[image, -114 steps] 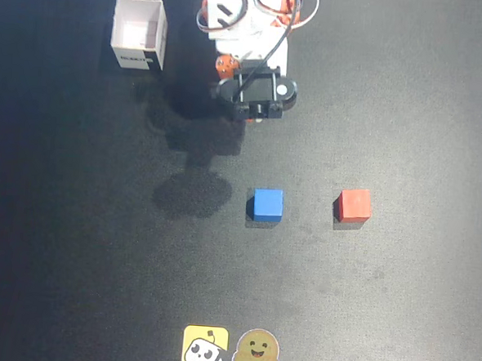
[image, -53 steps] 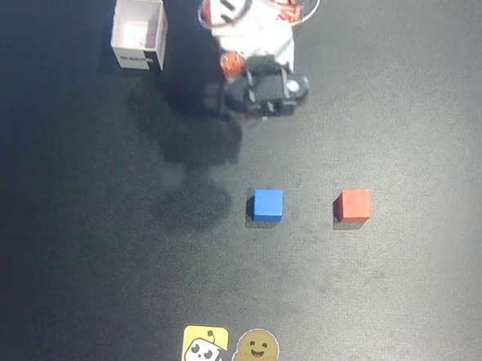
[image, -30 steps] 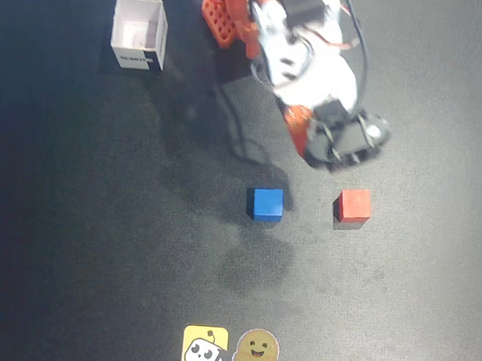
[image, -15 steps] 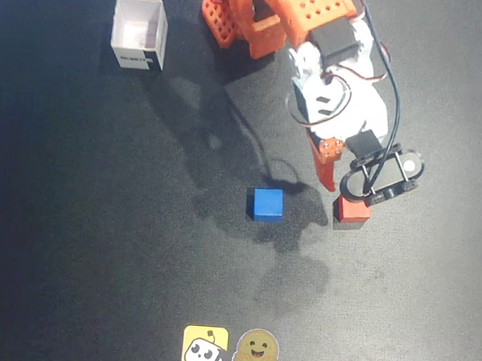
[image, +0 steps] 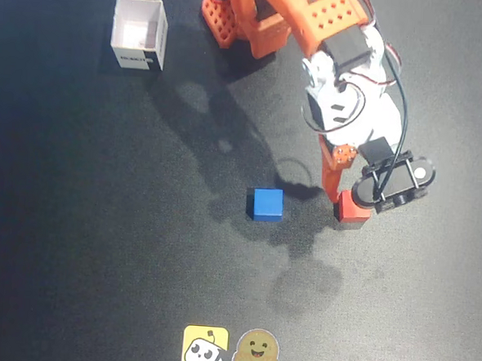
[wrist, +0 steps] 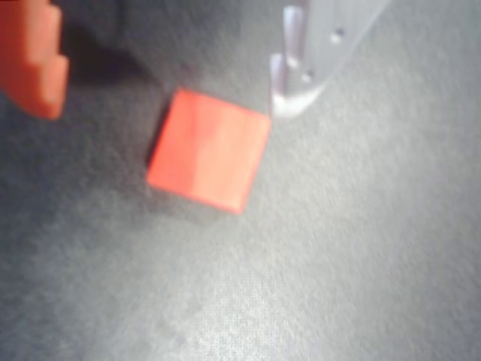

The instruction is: Put the red cube on top of the blue cube.

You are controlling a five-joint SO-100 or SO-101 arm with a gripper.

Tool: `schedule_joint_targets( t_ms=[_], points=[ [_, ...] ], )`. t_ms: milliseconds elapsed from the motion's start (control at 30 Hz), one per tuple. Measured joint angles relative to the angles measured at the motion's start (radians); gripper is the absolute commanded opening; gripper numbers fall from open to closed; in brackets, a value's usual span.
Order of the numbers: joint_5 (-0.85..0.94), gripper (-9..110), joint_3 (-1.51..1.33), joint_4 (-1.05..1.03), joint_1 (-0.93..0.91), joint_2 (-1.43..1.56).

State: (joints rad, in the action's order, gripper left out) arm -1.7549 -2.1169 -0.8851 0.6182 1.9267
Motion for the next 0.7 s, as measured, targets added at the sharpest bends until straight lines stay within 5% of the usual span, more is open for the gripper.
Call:
schedule_joint_targets(
  t_ms=[700],
  points=[
    [-0.084,22,-0.084,0.242,0.003,-0.189]
  ],
)
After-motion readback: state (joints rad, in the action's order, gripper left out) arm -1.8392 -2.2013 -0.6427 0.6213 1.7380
